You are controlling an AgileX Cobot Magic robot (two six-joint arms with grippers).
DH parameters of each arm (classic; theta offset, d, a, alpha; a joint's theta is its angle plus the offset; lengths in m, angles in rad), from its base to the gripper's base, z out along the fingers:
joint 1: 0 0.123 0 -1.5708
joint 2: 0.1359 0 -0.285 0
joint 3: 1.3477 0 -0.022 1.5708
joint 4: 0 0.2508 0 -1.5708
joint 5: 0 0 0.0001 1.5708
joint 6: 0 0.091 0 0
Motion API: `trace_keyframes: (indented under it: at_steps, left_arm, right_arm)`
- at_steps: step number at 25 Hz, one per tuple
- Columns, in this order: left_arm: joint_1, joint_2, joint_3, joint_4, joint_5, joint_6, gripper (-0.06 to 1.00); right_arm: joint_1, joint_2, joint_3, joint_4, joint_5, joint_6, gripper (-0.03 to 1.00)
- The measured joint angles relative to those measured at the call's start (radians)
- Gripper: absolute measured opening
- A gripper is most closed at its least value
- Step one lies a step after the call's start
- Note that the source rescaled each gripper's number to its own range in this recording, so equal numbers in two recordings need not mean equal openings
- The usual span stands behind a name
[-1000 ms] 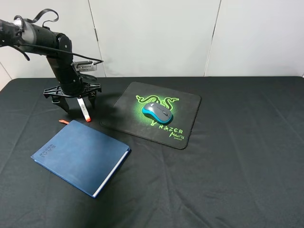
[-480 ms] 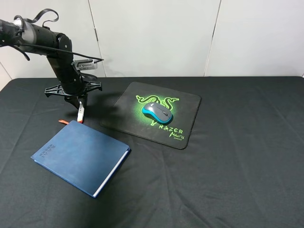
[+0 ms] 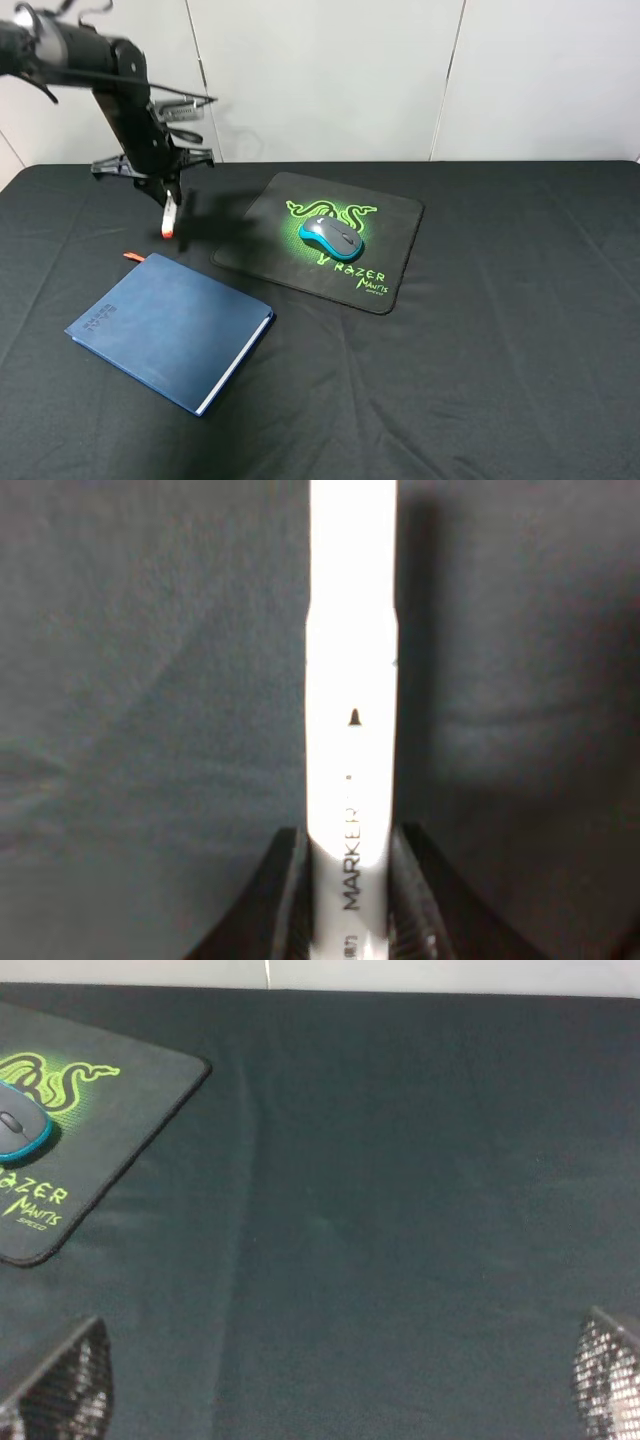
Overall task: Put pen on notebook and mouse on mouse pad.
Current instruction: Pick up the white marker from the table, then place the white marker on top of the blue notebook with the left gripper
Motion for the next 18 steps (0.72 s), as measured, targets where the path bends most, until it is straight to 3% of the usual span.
trace_keyframes:
  at_steps: [6, 13, 18]
  left_arm:
    - [0.000, -0.107, -0.018, 0.000, 0.117, 0.168, 0.00]
    - [-0.021, -0.190, -0.018, 0.005, 0.370, 0.421, 0.00]
    - [-0.097, -0.222, -0.018, 0.008, 0.370, 0.527, 0.00]
  right_arm:
    - [0.000, 0.000, 0.000, 0.000, 0.000, 0.000, 1.00]
    - [0.000, 0.000, 0.000, 0.000, 0.000, 0.000, 1.00]
    - [0.000, 0.000, 0.000, 0.000, 0.000, 0.000, 1.00]
